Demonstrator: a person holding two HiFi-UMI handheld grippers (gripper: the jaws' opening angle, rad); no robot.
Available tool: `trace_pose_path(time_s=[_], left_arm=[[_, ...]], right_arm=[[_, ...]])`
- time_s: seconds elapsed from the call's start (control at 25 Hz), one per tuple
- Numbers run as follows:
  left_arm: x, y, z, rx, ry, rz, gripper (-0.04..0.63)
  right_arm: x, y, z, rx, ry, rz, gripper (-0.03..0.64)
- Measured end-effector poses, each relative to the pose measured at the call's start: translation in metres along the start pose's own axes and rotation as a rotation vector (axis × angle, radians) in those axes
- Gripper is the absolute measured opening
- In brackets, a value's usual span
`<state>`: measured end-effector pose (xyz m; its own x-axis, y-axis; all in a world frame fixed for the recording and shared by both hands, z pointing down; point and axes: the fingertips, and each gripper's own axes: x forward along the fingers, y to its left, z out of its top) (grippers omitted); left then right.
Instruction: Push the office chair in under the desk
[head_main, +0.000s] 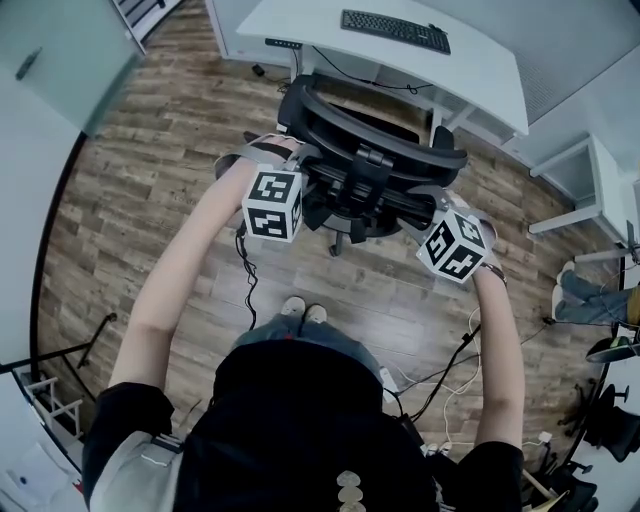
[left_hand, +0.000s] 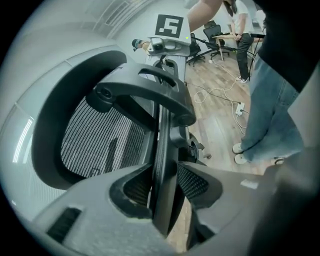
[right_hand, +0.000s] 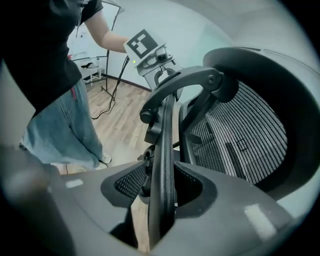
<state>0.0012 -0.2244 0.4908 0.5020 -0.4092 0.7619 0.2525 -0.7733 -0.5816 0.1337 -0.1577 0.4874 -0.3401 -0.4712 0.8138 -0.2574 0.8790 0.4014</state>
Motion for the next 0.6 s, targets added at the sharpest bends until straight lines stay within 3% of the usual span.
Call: trace_pose_path(time_s=[0.12, 0.4, 0.6], left_arm=[[0.004, -0.001, -0.002, 0.009, 0.022, -0.026, 0.170], [0.010, -0.005, -0.005, 0.123, 0.096, -0.026, 0.152], [0.021, 0.011, -0.004, 0.115, 0.113, -0.059, 0.143]], right_arm=[[0.006, 0.000, -0.002, -0.023, 0.027, 0.018, 0.175], [0.013, 0.002, -0.003, -0.081, 0.066, 0.051, 0.147], [0.016, -0.015, -0.009, -0.074, 0.071, 0.073, 0.133]])
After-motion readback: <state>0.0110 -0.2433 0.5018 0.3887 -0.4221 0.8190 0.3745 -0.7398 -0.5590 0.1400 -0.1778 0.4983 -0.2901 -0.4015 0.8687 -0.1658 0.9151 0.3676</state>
